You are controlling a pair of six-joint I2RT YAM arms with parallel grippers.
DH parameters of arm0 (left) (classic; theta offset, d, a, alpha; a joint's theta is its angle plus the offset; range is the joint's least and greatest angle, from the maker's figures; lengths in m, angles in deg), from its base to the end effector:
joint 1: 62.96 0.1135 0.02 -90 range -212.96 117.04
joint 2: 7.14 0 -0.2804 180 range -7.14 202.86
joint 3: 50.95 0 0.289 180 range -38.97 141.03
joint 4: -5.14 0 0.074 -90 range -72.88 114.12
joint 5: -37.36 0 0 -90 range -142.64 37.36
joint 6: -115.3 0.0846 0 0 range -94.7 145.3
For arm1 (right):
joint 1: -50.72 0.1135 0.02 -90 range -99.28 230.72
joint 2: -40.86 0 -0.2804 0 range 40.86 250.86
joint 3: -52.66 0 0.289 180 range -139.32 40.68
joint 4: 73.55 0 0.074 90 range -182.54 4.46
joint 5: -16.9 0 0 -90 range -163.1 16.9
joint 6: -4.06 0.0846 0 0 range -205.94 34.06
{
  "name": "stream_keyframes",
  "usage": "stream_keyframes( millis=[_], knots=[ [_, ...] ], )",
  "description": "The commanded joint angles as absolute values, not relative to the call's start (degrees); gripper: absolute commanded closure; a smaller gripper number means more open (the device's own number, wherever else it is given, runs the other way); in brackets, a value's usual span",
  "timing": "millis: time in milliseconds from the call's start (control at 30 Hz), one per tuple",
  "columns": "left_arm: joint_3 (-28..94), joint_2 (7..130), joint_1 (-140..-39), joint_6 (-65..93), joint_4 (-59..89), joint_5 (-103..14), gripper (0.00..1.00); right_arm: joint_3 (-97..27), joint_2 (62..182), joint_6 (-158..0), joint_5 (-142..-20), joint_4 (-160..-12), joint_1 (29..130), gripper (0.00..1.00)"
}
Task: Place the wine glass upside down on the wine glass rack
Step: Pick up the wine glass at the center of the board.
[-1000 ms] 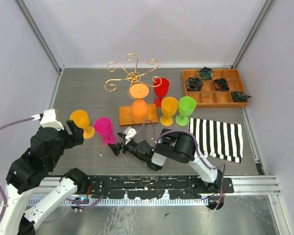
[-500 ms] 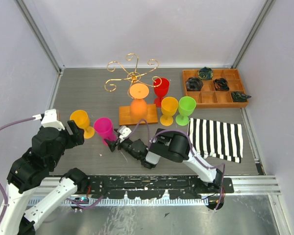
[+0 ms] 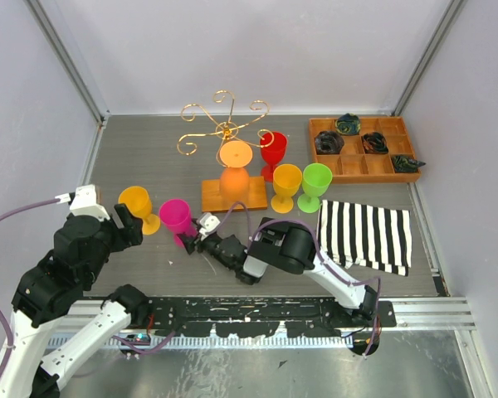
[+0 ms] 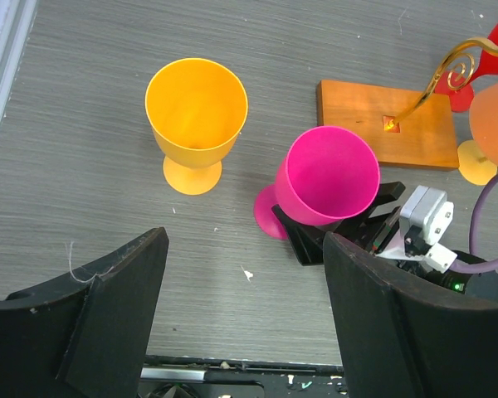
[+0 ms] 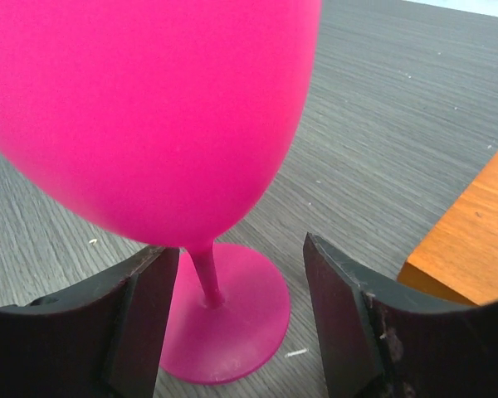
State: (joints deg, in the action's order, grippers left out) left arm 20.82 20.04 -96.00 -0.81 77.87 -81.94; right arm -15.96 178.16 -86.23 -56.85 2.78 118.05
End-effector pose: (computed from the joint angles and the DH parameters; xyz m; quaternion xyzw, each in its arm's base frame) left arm 0.1120 -0.0235 0.3748 -0.0796 0.8362 -0.0568 0.5396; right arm 0.2088 0.4384 0.0551 -0.2743 0.6007 0.3339 0.6726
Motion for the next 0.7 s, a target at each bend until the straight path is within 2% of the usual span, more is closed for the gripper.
stream_keyframes(
  millis=[0, 133, 300, 433, 667],
  knots=[
    [20.27, 19.5, -95.94, -0.35, 76.98, -82.43, 0.17, -18.1, 178.44, -87.0, -56.88, 11.65, 117.53, 0.33],
    [20.27, 19.73, -96.01, -0.39, 76.99, -82.43, 0.17, -18.77, 178.89, -86.68, -57.17, 11.63, 117.27, 0.37],
    [20.27, 19.82, -96.06, -0.37, 77.01, -82.43, 0.17, -19.03, 179.34, -86.49, -57.23, 11.6, 116.99, 0.46],
    [20.27, 19.99, -96.06, -0.36, 77.05, -82.42, 0.17, -19.02, 179.38, -87.11, -57.81, 11.68, 116.9, 0.49],
    [20.27, 19.78, -96.01, -0.38, 76.99, -82.54, 0.17, -18.91, 178.99, -87.68, -59.24, 11.69, 116.9, 0.61]
  ],
)
